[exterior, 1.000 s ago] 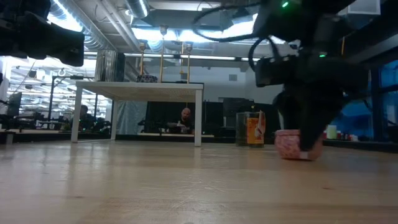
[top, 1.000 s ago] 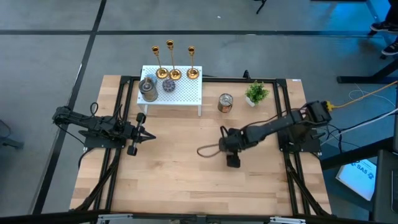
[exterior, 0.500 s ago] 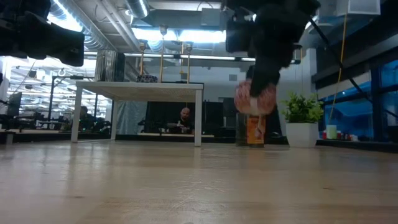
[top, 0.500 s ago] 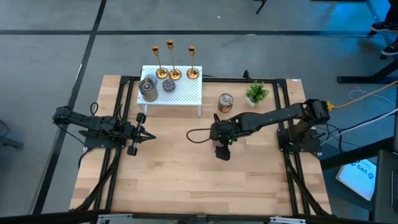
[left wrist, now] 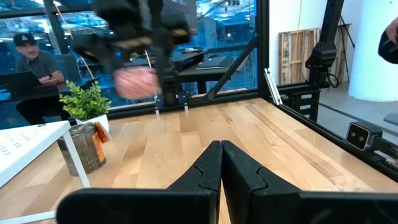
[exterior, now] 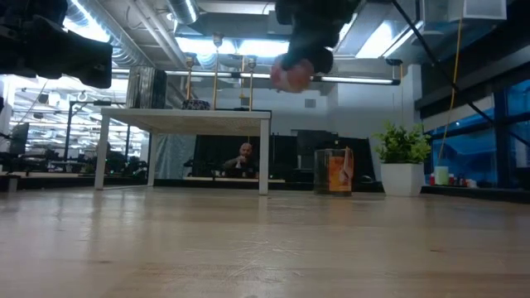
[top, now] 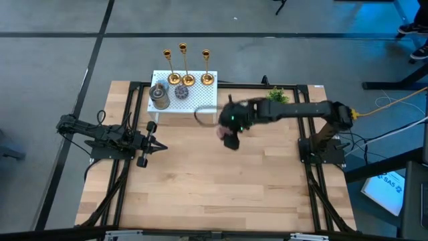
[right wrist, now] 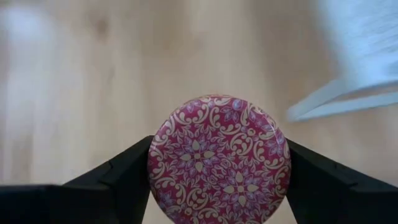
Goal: Pick & Place candle stick holders
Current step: Put the pink patterned candle on the shelf
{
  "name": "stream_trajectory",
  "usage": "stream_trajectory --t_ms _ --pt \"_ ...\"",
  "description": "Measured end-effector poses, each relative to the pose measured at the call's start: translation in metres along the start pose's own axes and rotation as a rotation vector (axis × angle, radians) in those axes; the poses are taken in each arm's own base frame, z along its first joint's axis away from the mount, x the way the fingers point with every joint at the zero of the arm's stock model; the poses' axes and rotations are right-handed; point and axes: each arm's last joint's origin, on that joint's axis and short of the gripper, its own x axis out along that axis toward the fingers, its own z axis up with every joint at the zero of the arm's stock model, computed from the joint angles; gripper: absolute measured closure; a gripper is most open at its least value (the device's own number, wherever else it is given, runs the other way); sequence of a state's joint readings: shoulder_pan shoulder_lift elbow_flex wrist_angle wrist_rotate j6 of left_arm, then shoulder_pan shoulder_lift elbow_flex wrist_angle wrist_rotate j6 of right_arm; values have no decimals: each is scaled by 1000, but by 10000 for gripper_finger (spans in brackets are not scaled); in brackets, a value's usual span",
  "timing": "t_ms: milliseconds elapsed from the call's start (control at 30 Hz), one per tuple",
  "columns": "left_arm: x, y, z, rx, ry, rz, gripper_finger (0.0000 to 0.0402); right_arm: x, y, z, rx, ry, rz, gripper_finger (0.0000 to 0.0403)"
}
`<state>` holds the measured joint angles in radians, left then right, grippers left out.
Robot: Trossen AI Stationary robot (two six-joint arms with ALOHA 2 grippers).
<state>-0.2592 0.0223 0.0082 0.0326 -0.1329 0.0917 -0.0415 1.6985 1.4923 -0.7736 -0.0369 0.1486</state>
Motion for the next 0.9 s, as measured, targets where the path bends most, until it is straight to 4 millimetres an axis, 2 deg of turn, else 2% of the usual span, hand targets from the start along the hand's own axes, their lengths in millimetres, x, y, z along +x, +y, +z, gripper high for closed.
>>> stream_trajectory --t_ms 200,300,500,733,900 --pt "0 0 0 0 0 0 396 -27 -36 28 108 -132 -76 113" --pt "0 0 0 0 0 0 397 -32 -53 40 160 -195 -93 113" --pt "0 0 0 0 0 0 396 -16 -82 57 208 -199 -108 113" --pt "0 0 0 0 0 0 398 1 -99 87 159 -257 -105 113" --pt "0 0 0 0 -1 0 396 16 -108 100 127 -311 -122 113"
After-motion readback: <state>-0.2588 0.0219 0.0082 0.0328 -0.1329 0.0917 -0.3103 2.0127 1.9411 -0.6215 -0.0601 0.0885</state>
